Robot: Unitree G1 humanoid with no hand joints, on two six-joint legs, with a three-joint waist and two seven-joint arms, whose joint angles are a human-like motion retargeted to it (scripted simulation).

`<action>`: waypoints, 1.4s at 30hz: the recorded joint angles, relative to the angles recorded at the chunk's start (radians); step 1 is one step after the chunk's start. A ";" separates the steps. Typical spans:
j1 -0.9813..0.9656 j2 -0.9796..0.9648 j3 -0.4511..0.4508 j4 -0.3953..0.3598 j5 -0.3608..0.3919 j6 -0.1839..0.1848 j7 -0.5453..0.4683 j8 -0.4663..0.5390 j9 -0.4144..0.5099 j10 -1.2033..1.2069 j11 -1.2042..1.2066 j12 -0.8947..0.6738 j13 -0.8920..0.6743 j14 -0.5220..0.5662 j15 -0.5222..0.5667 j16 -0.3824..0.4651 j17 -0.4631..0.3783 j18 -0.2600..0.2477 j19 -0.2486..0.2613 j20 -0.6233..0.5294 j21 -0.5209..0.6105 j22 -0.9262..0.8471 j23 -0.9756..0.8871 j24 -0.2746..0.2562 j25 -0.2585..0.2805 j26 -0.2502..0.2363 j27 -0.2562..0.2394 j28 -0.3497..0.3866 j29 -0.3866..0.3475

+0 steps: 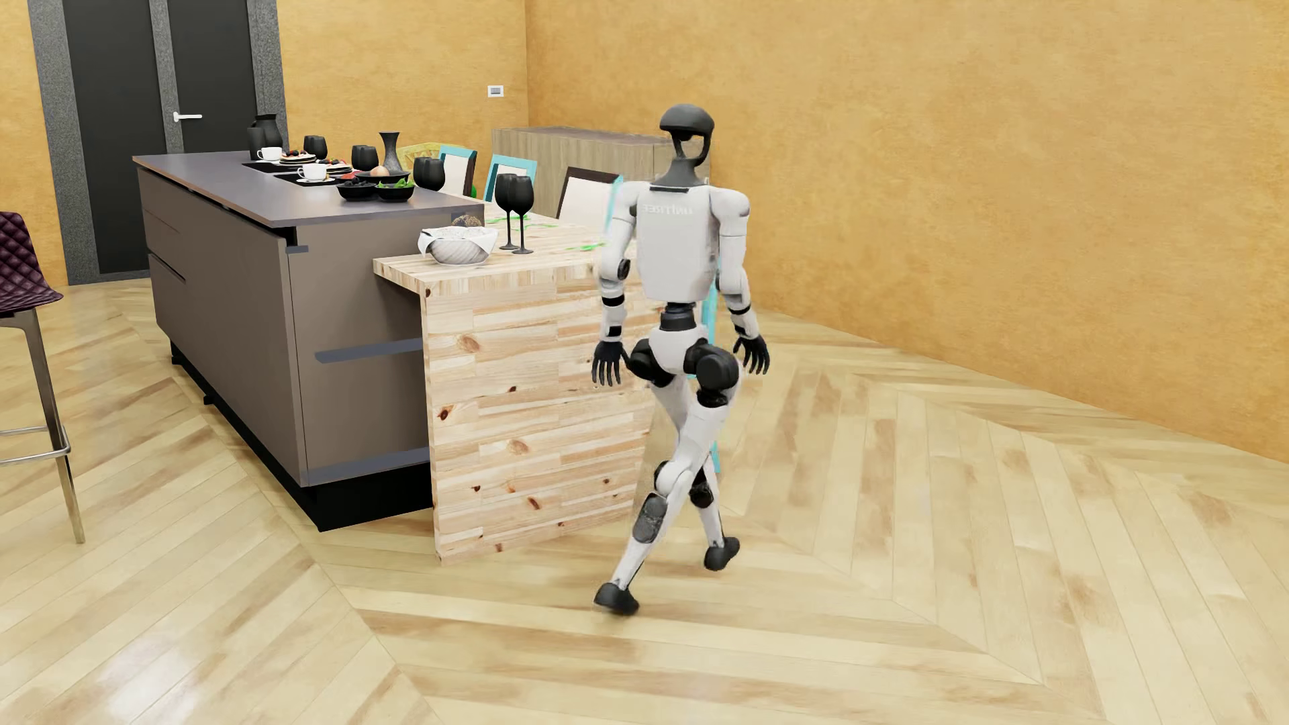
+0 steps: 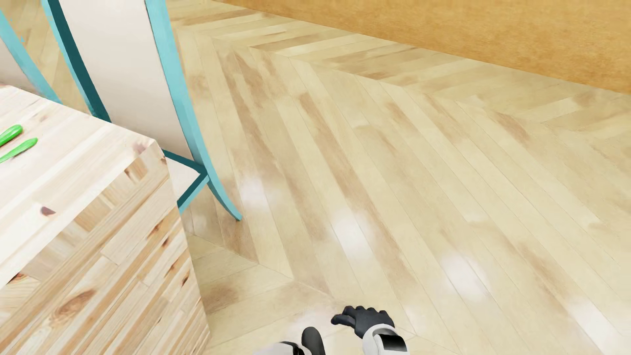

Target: Approach the chair

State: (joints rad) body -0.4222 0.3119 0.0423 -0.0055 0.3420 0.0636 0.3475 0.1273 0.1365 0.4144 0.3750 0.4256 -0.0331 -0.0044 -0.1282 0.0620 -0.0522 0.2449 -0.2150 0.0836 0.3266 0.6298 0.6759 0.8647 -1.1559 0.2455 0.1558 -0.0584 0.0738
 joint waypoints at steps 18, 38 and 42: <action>0.459 -0.750 -0.158 0.057 -0.625 -0.099 -0.347 -0.095 -0.012 0.027 -0.129 -0.351 0.422 -0.378 0.185 -0.037 -0.015 -0.325 0.366 -0.209 -0.370 -0.235 0.032 -0.025 0.015 -0.135 0.095 0.026 0.023; 0.418 -0.453 -0.095 0.372 -0.575 0.055 0.329 -0.519 -0.016 -0.097 -0.084 -0.024 -0.181 -0.053 0.074 -0.018 -0.321 -0.369 0.304 -0.042 -0.416 0.079 -0.308 0.062 -0.023 -0.070 0.040 -0.089 -0.036; 0.351 -0.480 -0.099 0.364 -0.595 0.067 0.270 -0.590 -0.013 -0.114 -0.052 -0.101 -0.100 -0.040 0.069 -0.003 -0.214 -0.331 0.299 -0.061 -0.348 -0.037 -0.300 0.060 -0.021 -0.063 0.007 0.066 0.027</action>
State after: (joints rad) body -0.0711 -0.1682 -0.0572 0.3589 -0.2530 0.1311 0.6177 -0.4628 0.1240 0.3003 0.3234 0.3247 -0.1328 -0.0446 -0.0594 0.0589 -0.2659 -0.0864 0.0841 0.0223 -0.0212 0.5931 0.3760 0.9246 -1.1772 0.1825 0.1632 0.0072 0.1005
